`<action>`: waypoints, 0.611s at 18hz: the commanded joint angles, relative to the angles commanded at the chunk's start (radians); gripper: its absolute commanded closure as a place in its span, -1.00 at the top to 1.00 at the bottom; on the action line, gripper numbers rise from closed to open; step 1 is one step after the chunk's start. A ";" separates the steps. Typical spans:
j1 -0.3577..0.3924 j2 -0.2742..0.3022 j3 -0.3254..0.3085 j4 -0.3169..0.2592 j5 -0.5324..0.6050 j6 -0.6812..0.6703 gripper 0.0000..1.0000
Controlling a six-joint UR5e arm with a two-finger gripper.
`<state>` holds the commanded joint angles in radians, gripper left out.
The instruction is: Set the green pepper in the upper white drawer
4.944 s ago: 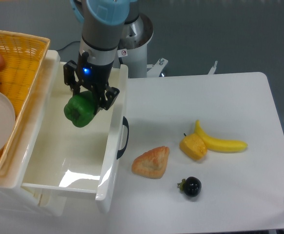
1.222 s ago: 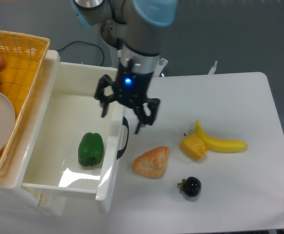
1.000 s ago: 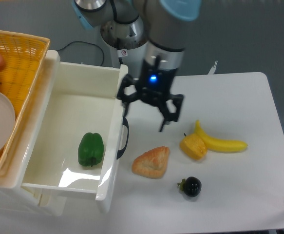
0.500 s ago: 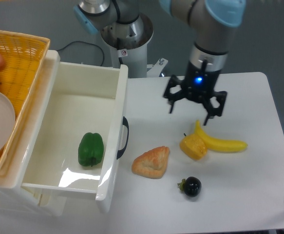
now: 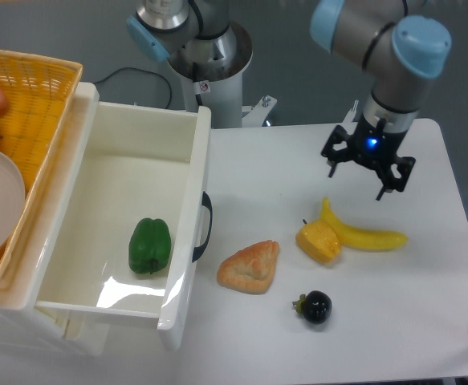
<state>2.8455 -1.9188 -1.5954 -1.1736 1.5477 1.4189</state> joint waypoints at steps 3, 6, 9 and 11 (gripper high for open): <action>0.005 -0.023 0.015 0.009 0.000 0.043 1.00; 0.005 -0.068 0.026 0.046 0.002 0.211 1.00; 0.003 -0.109 0.029 0.089 0.002 0.247 1.00; 0.002 -0.115 0.032 0.092 0.003 0.247 1.00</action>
<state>2.8471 -2.0341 -1.5631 -1.0815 1.5508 1.6659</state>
